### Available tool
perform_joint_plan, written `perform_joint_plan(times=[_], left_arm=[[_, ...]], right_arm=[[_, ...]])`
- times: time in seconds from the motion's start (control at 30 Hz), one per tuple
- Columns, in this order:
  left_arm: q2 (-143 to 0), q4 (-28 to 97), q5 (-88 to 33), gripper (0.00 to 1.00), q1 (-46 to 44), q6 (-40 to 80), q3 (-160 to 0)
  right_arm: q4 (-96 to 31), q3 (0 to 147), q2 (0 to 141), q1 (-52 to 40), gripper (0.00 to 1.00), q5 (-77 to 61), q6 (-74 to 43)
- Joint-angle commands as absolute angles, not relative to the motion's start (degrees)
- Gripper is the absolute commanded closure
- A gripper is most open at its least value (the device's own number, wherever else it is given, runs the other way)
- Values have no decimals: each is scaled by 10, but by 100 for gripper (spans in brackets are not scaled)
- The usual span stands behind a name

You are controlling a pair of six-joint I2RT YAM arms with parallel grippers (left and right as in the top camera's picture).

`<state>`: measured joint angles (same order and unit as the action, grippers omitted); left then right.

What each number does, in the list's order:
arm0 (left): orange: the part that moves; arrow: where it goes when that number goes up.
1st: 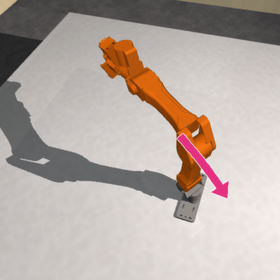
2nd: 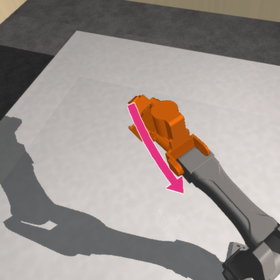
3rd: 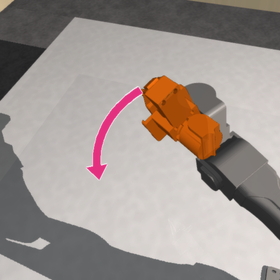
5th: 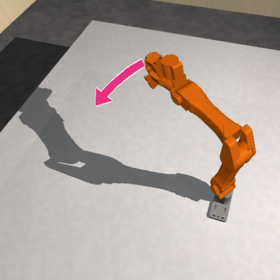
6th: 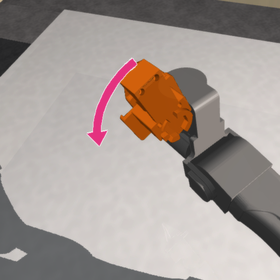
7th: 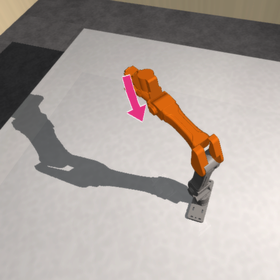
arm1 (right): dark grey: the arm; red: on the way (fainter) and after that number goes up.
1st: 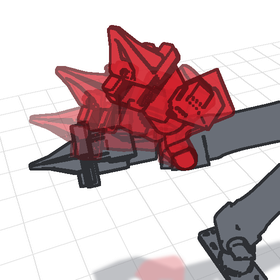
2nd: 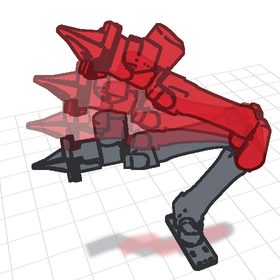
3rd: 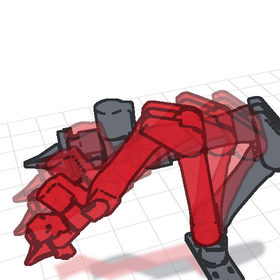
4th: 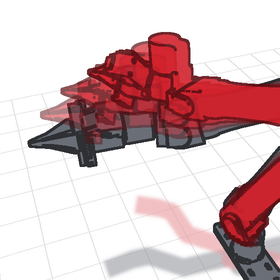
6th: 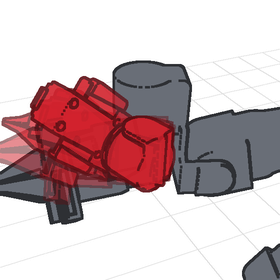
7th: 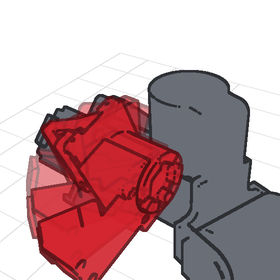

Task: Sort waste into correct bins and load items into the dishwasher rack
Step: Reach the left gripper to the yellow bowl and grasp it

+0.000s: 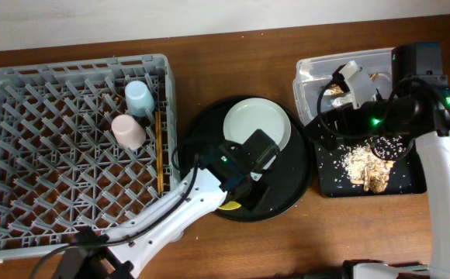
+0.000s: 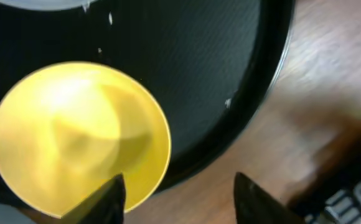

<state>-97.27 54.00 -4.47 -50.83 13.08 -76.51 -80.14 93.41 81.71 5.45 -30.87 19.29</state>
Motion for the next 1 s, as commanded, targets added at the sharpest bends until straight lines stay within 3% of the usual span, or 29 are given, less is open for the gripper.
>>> perform_joint_plan(times=[0.0, 0.17, 0.23, 0.37, 0.73, 0.93, 0.97], left_arm=[[-968, 487, -32, 59, -506, 130, -717], [-968, 408, -32, 60, -506, 130, -652], [-968, 403, -32, 67, -506, 131, -635], [-968, 354, -32, 69, -506, 131, -587], [-968, 367, -38, 70, -506, 131, -580], [-968, 358, -36, 91, -506, 130, -580], [-968, 357, -36, 99, -506, 130, -580]], right_arm=[[-801, 932, 818, 57, 1, -306, 192], [-801, 932, 818, 57, 1, -305, 192], [-801, 932, 818, 57, 1, -306, 192], [-801, 932, 818, 57, 1, -305, 192], [-801, 932, 818, 57, 1, -305, 192], [-801, 932, 818, 57, 1, -305, 192], [-801, 932, 818, 57, 1, -306, 192]])
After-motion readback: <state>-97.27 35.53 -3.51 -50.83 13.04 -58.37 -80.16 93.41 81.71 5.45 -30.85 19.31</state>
